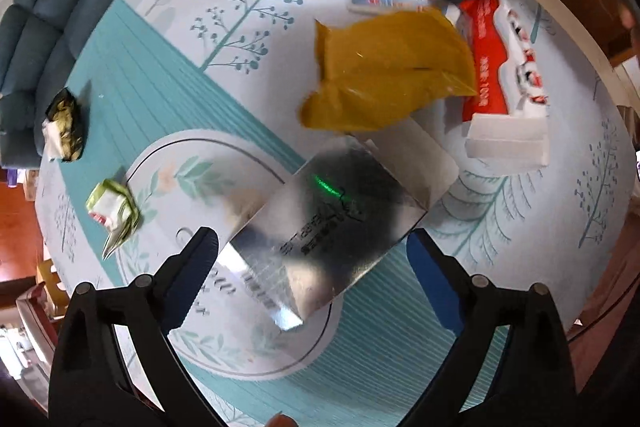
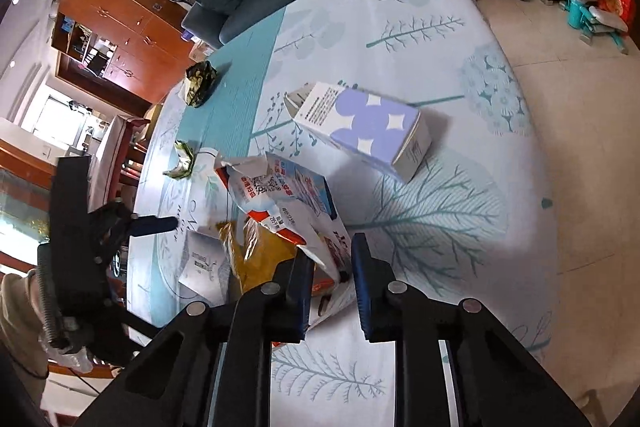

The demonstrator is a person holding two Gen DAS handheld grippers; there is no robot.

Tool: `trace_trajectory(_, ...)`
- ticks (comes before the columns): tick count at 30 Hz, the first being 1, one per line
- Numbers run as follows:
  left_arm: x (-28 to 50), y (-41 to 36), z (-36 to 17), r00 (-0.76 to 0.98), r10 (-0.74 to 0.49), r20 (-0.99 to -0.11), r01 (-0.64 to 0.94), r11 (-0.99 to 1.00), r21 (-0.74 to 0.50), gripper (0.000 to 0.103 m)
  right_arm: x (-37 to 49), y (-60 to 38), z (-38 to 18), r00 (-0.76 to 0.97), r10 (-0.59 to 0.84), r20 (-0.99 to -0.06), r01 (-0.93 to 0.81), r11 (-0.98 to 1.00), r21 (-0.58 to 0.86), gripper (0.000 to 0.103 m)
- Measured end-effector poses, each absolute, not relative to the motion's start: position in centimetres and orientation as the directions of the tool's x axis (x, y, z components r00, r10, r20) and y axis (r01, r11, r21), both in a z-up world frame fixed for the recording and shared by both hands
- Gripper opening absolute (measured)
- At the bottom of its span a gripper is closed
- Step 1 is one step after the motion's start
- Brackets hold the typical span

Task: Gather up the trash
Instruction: 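Grasp the silver earplug box with the left gripper while the right gripper grasps the white-and-red carton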

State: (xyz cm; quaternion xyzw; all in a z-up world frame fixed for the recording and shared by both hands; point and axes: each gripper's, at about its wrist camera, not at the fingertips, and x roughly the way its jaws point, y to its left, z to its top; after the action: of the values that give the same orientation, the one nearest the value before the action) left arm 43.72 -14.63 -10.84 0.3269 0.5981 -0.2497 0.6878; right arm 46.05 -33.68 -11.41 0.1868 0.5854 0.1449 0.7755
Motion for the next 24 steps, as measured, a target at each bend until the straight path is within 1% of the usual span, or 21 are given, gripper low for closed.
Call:
trace_trajectory(3, 44.4, -15.1, -11.7, 0.134, 0.06, -0.989, 0.741, 0.656, 0.14, 0.094, 46.1, -34.4, -10.8, 0.29, 0.457, -0.841, 0.008, 0.878, 0.479, 0.018)
trace_trajectory(4, 44.6, -15.1, -11.9, 0.132, 0.066, -0.989, 0.74, 0.657, 0.142, 0.095, 46.1, -34.6, -10.7, 0.295, 0.46, -0.837, 0.01, 0.875, 0.484, 0.018)
trace_trajectory(6, 45.5, -14.9, -12.0, 0.121, 0.054, -0.991, 0.723, 0.679, 0.126, 0.095, 45.8, -35.2, -10.1, 0.304, 0.467, -0.83, 0.012, 0.869, 0.494, 0.018)
trace_trajectory(9, 46.5, -14.2, -11.6, 0.122, 0.033, -0.992, 0.67, 0.735, 0.107, 0.09, 45.7, -35.4, -9.6, 0.314, 0.477, -0.821, 0.011, 0.863, 0.505, 0.018)
trace_trajectory(13, 46.9, -13.2, -10.7, 0.147, 0.006, -0.989, 0.601, 0.794, 0.094, 0.079, 45.1, -35.7, -9.1, 0.32, 0.489, -0.812, 0.011, 0.855, 0.519, 0.018)
trace_trajectory(17, 46.4, -12.1, -9.6, 0.147, -0.037, -0.988, 0.523, 0.851, 0.046, 0.069, 44.5, -35.3, -9.2, 0.313, 0.491, -0.813, 0.009, 0.854, 0.52, 0.018)
trace_trajectory(19, 45.8, -11.3, -9.0, 0.121, -0.074, -0.99, 0.481, 0.876, -0.007, 0.068, 44.0, -34.8, -9.2, 0.309, 0.493, -0.813, 0.007, 0.854, 0.52, 0.018)
trace_trajectory(24, 43.9, -10.0, -7.5, 0.098, -0.141, -0.985, 0.424, 0.901, -0.087, 0.067, 42.2, -33.8, -9.2, 0.297, 0.497, -0.815, 0.001, 0.854, 0.521, 0.017)
